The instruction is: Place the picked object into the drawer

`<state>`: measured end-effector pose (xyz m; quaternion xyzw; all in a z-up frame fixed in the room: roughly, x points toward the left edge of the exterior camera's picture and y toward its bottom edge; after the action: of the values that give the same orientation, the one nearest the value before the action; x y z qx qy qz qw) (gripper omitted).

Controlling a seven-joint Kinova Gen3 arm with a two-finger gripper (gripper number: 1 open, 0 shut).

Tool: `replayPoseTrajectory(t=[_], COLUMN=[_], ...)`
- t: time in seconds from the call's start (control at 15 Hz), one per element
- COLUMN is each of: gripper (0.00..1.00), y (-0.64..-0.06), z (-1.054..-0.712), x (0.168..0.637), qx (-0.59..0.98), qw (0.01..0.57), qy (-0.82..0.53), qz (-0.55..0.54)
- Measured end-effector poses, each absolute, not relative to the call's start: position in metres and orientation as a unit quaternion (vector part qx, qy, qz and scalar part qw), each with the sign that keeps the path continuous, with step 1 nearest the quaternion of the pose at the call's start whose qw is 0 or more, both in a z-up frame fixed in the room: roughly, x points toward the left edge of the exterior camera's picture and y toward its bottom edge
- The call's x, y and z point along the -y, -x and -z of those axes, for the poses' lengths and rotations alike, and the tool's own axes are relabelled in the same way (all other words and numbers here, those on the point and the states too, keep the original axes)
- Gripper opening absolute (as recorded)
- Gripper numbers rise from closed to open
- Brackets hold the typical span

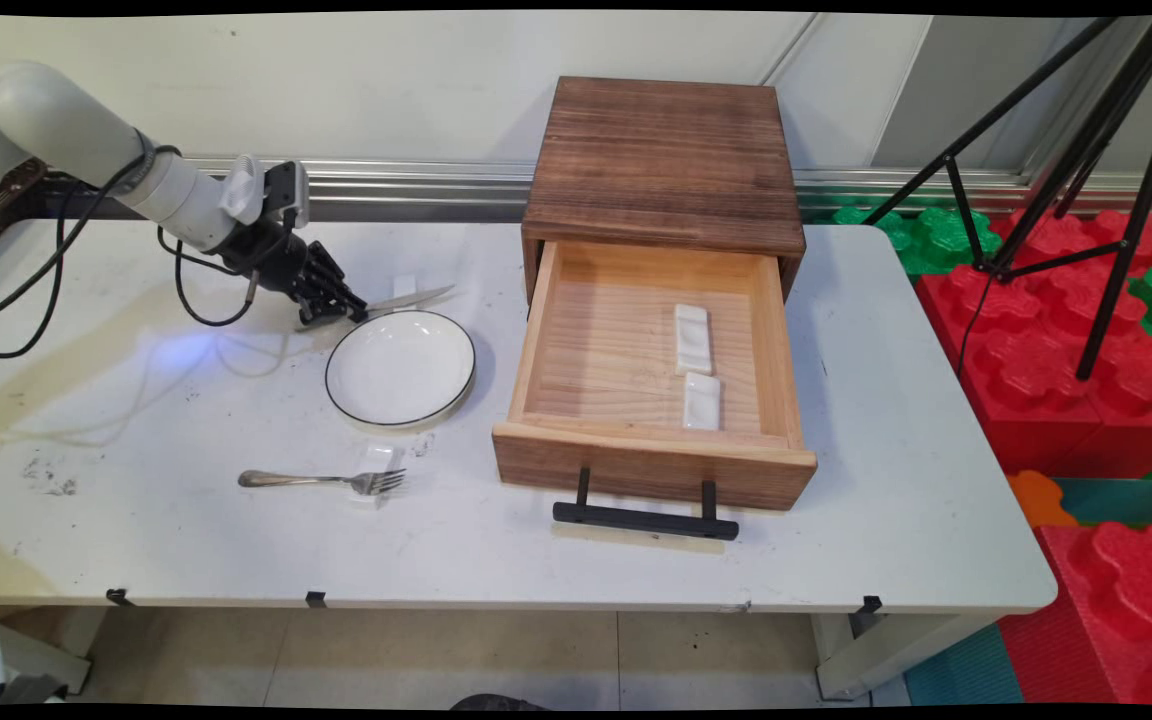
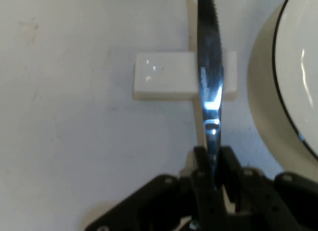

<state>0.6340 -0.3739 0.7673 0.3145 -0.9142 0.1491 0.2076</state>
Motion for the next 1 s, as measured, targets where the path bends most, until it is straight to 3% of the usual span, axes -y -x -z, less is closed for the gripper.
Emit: replayPoseTrajectory(t=[0.6,1.0], gripper=[0.0,0.0], y=[-0.636,-0.637], z=[-0.771,-0.793], x=[0.374,0.364], qx=[0.914,0.912], qw=[0.21,0.219], qy=[-0.314,-0.311], qz=[-0.146,-0.154])
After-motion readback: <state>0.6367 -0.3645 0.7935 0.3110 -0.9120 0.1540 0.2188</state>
